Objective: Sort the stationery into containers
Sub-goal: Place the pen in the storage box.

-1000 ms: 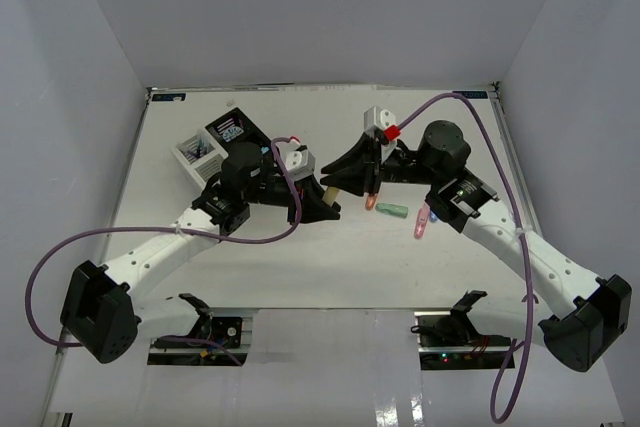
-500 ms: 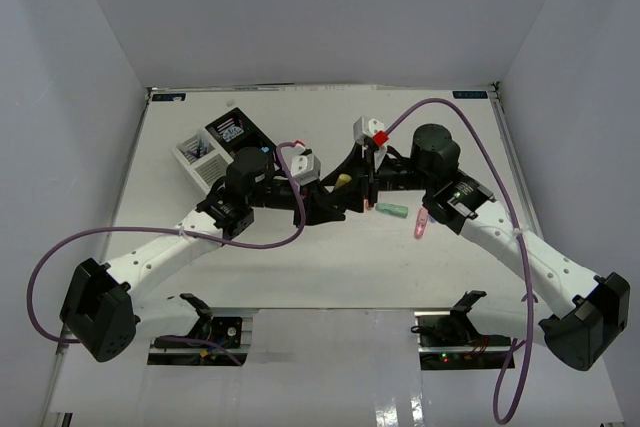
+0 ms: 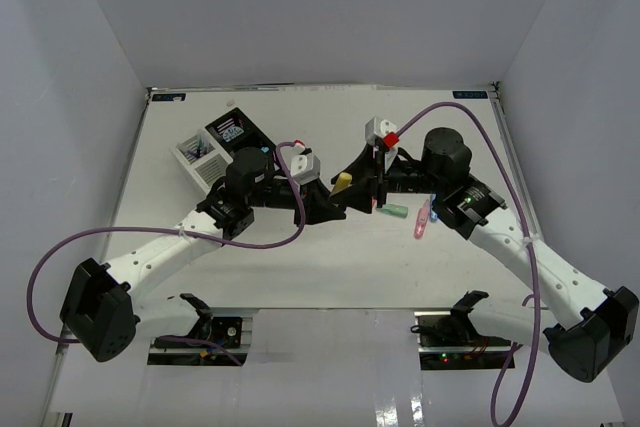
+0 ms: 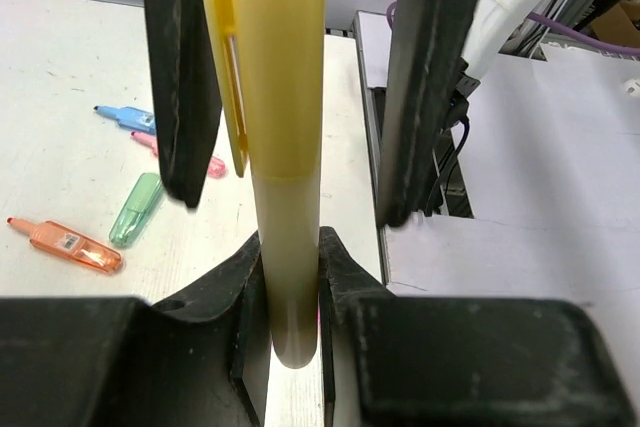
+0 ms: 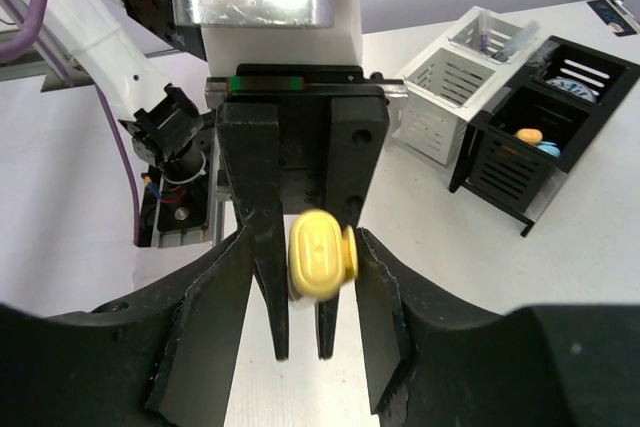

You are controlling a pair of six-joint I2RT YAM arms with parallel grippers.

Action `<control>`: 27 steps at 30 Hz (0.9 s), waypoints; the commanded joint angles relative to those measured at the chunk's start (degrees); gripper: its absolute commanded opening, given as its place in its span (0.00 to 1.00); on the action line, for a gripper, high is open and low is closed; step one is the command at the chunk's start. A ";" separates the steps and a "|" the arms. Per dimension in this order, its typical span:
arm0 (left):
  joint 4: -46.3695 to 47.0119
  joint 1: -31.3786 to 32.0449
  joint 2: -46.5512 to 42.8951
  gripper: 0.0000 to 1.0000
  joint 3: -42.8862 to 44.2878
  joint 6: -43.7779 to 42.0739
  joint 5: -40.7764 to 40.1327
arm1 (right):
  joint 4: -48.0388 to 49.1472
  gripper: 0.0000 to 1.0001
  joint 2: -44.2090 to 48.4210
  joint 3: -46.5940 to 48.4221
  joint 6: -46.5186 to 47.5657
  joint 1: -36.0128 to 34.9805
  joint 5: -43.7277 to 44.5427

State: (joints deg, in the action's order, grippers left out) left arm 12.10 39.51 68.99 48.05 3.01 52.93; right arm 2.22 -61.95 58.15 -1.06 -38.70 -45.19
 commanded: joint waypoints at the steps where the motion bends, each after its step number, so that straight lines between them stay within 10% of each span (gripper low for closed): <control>1: 0.65 0.04 -1.40 0.00 -0.15 -0.10 0.07 | -0.64 0.50 2.62 -1.11 0.62 1.87 0.37; 9: 0.29 0.04 -0.61 0.00 0.29 -0.10 1.39 | -0.64 0.40 2.72 -0.85 0.27 2.66 -1.22; 15: -1.37 0.04 -0.09 0.04 0.81 -0.54 1.74 | -0.55 0.14 1.40 -0.06 0.36 2.66 -2.01; 19: -2.69 0.04 0.35 0.28 1.25 -0.28 1.13 | -0.55 0.08 0.96 0.30 0.62 2.75 -1.39; 22: -6.11 0.04 -1.05 0.69 1.52 0.16 -3.60 | -0.64 0.08 0.43 0.56 0.71 2.93 0.27; 27: -15.25 -0.04 -4.38 0.80 1.78 -0.89 -18.43 | -0.55 0.08 -1.24 1.70 0.80 3.19 3.00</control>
State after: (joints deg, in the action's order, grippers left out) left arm 3.36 39.51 68.38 48.18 2.74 44.42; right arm 0.43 -62.41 57.23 -0.95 -35.94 -44.27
